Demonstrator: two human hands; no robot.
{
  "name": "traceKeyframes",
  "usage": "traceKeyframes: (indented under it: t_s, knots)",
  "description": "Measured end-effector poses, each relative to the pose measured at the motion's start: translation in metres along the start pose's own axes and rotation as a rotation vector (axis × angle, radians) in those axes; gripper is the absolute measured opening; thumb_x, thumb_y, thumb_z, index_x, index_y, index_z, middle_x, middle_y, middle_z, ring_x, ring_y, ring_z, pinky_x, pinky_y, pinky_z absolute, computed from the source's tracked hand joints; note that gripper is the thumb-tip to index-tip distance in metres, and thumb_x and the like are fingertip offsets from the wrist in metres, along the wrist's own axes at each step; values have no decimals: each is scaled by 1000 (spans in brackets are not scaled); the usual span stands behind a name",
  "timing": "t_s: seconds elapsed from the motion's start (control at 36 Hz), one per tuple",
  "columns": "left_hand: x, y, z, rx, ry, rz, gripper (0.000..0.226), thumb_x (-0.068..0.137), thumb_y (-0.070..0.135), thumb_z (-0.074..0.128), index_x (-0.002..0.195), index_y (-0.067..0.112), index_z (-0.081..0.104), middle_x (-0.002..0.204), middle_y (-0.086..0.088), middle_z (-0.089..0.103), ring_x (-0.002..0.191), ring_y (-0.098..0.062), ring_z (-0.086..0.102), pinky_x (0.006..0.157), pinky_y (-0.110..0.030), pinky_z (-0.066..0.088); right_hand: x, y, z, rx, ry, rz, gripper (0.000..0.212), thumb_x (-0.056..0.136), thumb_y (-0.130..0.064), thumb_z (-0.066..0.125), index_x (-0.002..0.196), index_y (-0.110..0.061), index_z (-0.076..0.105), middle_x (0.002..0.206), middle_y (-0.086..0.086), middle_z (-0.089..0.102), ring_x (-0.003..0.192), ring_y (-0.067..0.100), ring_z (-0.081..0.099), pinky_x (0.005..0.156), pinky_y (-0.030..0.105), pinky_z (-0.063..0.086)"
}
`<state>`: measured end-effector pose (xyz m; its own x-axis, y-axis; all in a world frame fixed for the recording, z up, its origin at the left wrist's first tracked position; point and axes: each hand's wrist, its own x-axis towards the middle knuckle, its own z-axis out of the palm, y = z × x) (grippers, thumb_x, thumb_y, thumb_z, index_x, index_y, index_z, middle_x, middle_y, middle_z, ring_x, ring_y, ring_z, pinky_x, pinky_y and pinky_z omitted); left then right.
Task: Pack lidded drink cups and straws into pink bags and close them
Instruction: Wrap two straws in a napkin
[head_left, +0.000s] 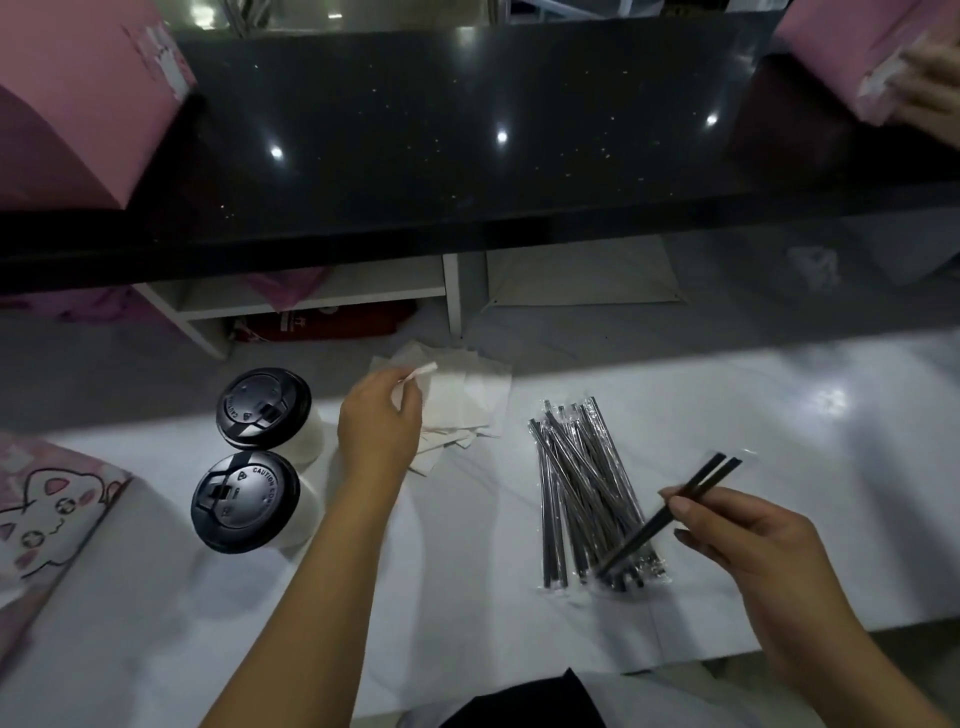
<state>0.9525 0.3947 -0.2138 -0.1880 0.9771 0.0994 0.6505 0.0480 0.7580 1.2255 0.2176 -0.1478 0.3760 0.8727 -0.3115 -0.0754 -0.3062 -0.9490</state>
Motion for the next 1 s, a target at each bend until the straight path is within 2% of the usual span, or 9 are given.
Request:
traceKeyframes:
  t_s: [0.08,0.17,0.25,0.33,0.53,0.67,0.81,0.89,1.0]
  knots:
    - [-11,31,-12,-145,-80,-27,18,95,20,63,107,17,75,100,8,70,97,-8,62,78,-21,43,1,-10,-1,-78,-106,-37,20,66,-25,75,84,-20,83,107,-9,76,102,1,68,91,27,47]
    - [-32,67,-21,-502,-392,-73,16,91,14,70,88,25,80,86,5,76,79,-2,65,71,-14,48,3,-24,-4,-107,-268,-74,23,64,-25,79,86,-18,83,129,-23,64,118,-2,60,93,25,45]
    - [-58,93,-22,-811,-774,-168,15,88,9,71,87,20,82,86,-3,76,82,-14,69,77,-27,58,9,-40,-6,-100,-405,-166,29,65,-31,89,89,-15,82,145,-24,51,136,0,45,103,31,37]
    - [-76,105,-14,-858,-913,-179,11,87,10,71,93,11,80,90,-11,75,84,-22,70,80,-36,60,18,-53,-5,-55,-501,-206,32,67,-31,87,91,-10,82,150,-17,48,139,6,45,103,32,40]
    - [-89,111,-4,-868,-861,-244,19,87,12,68,99,0,76,93,-16,73,86,-26,69,76,-37,61,28,-48,5,10,-404,-140,20,70,-19,74,89,-15,82,95,8,78,91,16,74,76,18,55]
    - [-87,107,-1,-856,-851,-254,17,92,10,65,100,2,77,100,-17,75,90,-24,70,77,-33,59,28,-38,5,42,-263,-141,22,71,-26,75,89,-17,82,95,7,78,92,20,73,79,27,56]
    - [-74,94,7,-786,-799,-216,25,90,29,68,107,13,78,105,-7,77,99,-20,71,88,-29,56,27,-34,3,14,-209,-142,31,80,-8,75,103,-29,79,88,6,78,85,17,74,75,17,55]
    - [-50,67,20,-341,-450,-122,17,92,22,72,108,26,74,111,4,73,105,-13,65,88,-23,47,31,-31,-5,-19,-143,-96,46,79,-6,78,118,-30,71,80,7,76,79,15,74,73,10,51]
    - [-18,26,35,187,-249,-90,63,88,33,73,144,19,49,149,-10,45,135,-30,42,110,-39,37,32,-32,-10,-14,-126,-86,39,80,2,76,108,-25,74,81,6,78,78,14,74,69,11,51]
